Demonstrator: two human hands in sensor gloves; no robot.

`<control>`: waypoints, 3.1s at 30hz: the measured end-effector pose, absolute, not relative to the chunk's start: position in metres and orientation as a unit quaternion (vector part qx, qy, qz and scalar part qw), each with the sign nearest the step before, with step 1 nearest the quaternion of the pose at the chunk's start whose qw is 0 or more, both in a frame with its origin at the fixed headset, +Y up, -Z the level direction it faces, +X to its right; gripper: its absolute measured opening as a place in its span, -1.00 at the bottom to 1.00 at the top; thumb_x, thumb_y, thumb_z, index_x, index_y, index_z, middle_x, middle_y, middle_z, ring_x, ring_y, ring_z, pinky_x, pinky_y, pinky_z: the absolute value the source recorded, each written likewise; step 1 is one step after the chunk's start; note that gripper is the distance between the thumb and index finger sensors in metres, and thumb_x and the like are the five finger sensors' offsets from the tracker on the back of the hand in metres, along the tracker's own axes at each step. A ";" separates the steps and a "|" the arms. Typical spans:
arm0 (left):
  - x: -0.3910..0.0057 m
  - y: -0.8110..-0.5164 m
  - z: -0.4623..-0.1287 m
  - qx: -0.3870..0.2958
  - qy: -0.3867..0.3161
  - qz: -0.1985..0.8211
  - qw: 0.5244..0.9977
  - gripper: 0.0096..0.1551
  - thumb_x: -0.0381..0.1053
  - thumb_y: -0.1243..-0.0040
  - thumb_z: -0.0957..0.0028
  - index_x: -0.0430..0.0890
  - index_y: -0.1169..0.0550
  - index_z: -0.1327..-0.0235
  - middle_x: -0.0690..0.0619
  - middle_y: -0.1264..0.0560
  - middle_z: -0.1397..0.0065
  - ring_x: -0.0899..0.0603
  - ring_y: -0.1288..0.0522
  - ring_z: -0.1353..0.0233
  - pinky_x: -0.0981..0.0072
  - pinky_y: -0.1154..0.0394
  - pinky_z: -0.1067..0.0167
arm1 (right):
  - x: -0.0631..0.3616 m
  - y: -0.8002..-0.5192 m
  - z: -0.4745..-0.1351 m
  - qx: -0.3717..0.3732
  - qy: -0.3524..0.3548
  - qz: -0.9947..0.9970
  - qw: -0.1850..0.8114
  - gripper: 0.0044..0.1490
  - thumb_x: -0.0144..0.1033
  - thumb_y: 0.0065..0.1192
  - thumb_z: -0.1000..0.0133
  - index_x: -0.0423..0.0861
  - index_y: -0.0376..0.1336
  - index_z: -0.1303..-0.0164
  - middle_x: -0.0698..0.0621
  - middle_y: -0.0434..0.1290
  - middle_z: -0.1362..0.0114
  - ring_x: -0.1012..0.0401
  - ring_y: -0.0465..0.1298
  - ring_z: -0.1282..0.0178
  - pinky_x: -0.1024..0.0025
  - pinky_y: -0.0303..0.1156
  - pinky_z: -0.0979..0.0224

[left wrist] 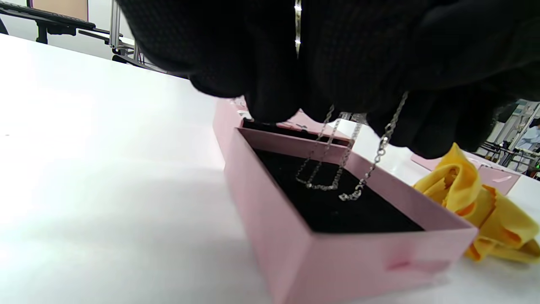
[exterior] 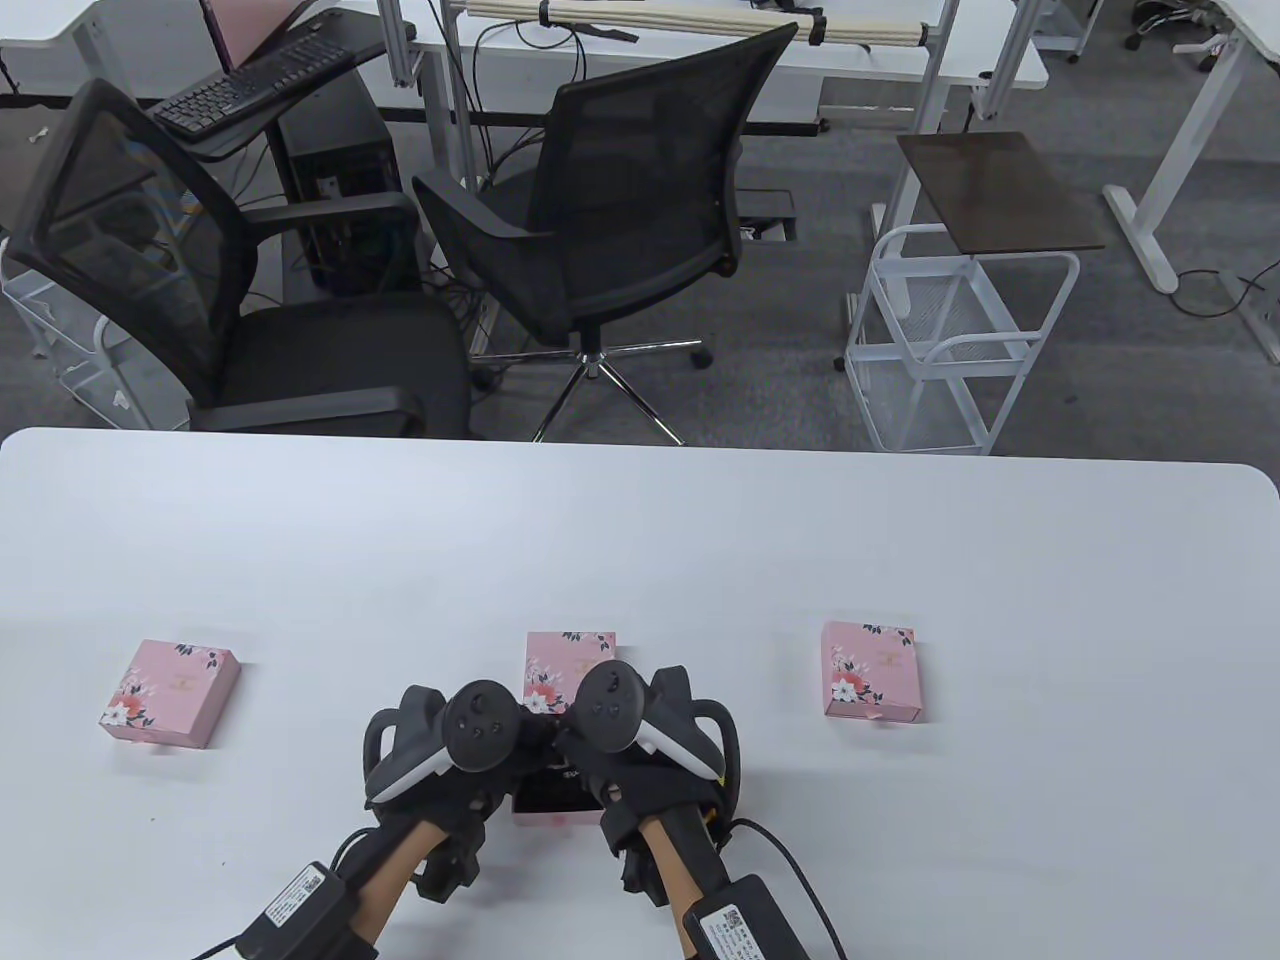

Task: Dust necklace

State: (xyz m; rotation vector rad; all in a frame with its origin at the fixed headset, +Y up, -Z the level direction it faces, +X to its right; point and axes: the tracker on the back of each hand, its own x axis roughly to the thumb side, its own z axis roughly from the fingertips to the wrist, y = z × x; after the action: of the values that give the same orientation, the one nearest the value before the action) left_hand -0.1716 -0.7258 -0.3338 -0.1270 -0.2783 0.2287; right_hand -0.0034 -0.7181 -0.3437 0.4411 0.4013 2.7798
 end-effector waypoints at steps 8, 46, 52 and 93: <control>-0.166 -0.730 -0.334 -0.080 -0.148 0.085 0.982 -0.60 0.11 -0.45 -0.12 0.10 -0.72 -0.20 -0.05 -0.51 -0.56 -0.23 -0.36 -0.48 -0.03 -0.42 -0.34 | -0.011 -0.724 -0.341 0.153 0.147 0.972 0.100 -0.53 -0.21 0.22 -0.39 -0.13 0.33 -0.46 -0.25 0.47 -0.43 -0.19 0.49 -0.28 -0.10 0.39 -0.39; -0.181 -0.768 -0.348 -0.122 -0.136 0.136 0.974 -0.32 0.20 0.09 -0.32 0.14 -0.16 -0.72 0.07 0.02 -0.83 -0.30 0.10 -0.71 -0.33 -0.03 -0.55 | -0.025 -0.739 -0.285 0.219 0.082 0.968 -0.094 -0.39 -0.11 0.40 -0.27 -0.09 0.29 -0.48 -0.28 0.34 -0.53 -0.22 0.39 -0.38 -0.17 0.30 -0.46; -0.182 -0.768 -0.349 -0.126 -0.133 0.144 0.972 -0.34 0.20 0.10 -0.33 0.14 -0.18 -0.71 0.07 0.00 -0.83 -0.32 0.06 -0.71 -0.34 -0.06 -0.55 | -0.031 -0.748 -0.284 0.207 0.030 0.967 -0.144 -0.50 -0.15 0.44 -0.25 -0.03 0.35 -0.36 -0.27 0.35 -0.52 -0.22 0.39 -0.37 -0.16 0.31 -0.45; -0.185 -0.767 -0.352 -0.131 -0.126 0.154 0.971 -0.36 0.19 0.13 -0.33 0.12 -0.20 -0.70 0.06 -0.01 -0.83 -0.29 -0.01 -0.71 -0.32 -0.12 -0.54 | -0.028 -0.752 -0.286 0.194 -0.026 0.969 -0.148 -0.49 -0.11 0.44 -0.23 -0.08 0.36 -0.30 -0.24 0.40 -0.46 -0.19 0.43 -0.32 -0.14 0.34 -0.42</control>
State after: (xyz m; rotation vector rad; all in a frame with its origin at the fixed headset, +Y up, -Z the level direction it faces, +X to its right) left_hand -0.1853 -0.7675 -0.3522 -0.2647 -0.2549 0.3111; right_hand -0.0282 -0.7520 -0.2862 0.6732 -0.0887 3.3719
